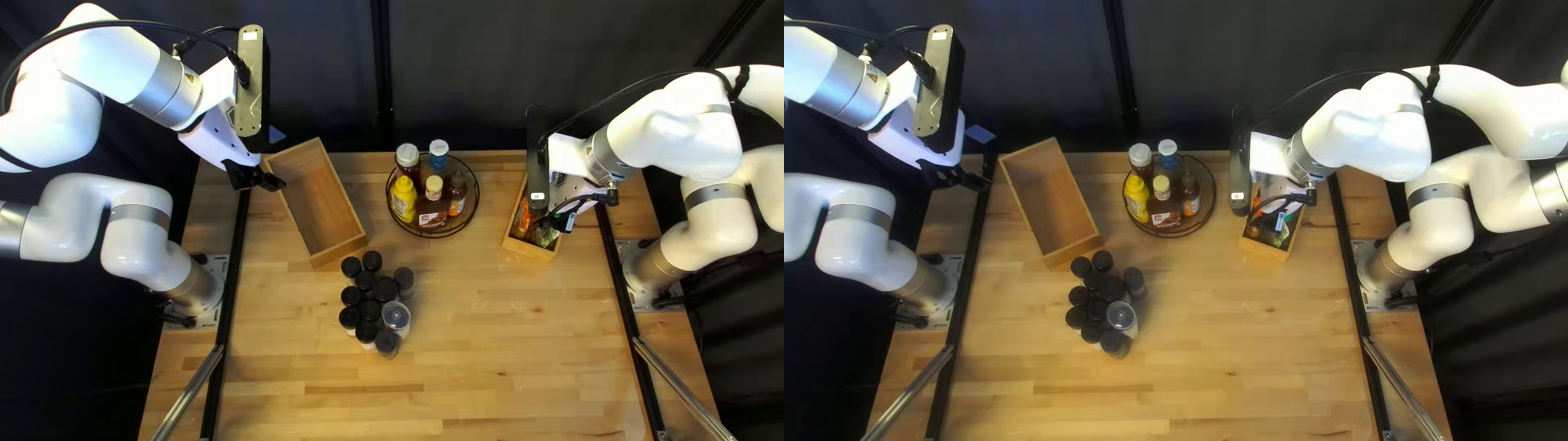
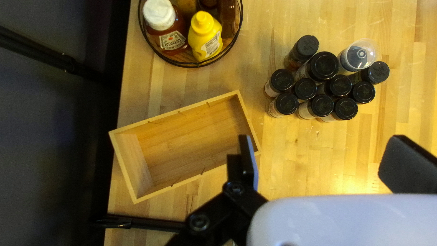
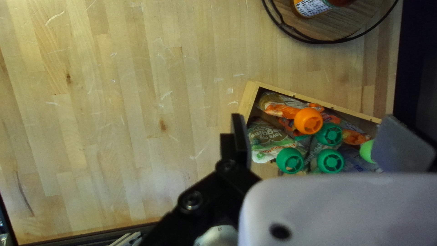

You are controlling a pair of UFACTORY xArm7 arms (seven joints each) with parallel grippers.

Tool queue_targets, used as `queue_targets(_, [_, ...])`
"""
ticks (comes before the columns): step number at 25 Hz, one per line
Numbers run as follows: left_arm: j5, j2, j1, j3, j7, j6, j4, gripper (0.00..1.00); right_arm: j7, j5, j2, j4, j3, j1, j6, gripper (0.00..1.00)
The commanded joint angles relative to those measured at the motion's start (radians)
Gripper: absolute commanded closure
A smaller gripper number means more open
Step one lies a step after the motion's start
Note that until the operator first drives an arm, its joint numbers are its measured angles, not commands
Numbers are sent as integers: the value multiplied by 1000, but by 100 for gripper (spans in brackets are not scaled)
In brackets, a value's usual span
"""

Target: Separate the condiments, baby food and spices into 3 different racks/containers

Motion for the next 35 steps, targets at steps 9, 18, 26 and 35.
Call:
queue_targets(9, [0, 0, 0, 0, 0, 0, 0, 0, -5, -4, 17, -11, 7, 6, -2, 0])
queue_targets(18, [0, 0, 0, 0, 0, 0, 0, 0, -5, -4, 17, -11, 7, 6, -2, 0])
queue_targets(26, [0, 0, 0, 0, 0, 0, 0, 0, -5, -4, 17, -11, 7, 6, -2, 0])
queue_targets(35, [0, 0, 0, 0, 0, 0, 0, 0, -21, -3, 40, -23, 3, 15, -3, 0])
